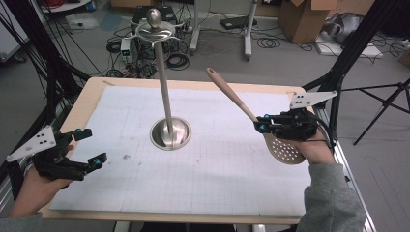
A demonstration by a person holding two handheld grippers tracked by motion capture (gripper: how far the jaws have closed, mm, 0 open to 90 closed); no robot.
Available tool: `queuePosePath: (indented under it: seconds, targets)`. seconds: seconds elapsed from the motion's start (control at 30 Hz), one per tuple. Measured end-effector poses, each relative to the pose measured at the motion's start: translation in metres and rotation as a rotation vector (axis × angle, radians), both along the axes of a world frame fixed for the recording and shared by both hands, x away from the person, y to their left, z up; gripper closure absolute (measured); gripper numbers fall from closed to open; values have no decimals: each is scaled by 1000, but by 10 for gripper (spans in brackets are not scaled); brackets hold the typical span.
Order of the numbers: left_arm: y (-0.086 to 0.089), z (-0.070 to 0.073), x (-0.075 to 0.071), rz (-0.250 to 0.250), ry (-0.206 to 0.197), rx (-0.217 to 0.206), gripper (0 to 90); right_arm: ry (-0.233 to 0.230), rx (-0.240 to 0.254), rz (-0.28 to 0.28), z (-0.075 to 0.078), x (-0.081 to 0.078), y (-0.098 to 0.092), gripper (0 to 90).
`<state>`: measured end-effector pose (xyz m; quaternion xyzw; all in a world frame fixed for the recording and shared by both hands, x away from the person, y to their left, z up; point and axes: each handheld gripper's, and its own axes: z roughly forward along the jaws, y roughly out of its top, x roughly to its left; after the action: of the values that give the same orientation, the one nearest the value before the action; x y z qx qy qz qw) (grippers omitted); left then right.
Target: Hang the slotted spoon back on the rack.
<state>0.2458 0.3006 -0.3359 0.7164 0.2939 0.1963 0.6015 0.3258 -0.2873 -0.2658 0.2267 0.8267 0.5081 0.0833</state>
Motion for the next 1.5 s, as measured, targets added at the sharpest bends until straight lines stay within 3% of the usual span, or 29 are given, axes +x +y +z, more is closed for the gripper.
queuePosePath:
  seconds: [0.23,0.67,1.1,1.5]
  targets:
    - [0,-1,0,3,4,3,17,-20,30,14,12,0,5,783]
    - [2,1,-2,7,-3,-4,17,-46,32,28,31,3,28,782]
    - [6,2,-5,18,-3,-5,17,-60,72,35,40,9,36,782]
    - [8,2,-7,19,-5,-2,17,-59,75,35,48,12,46,782]
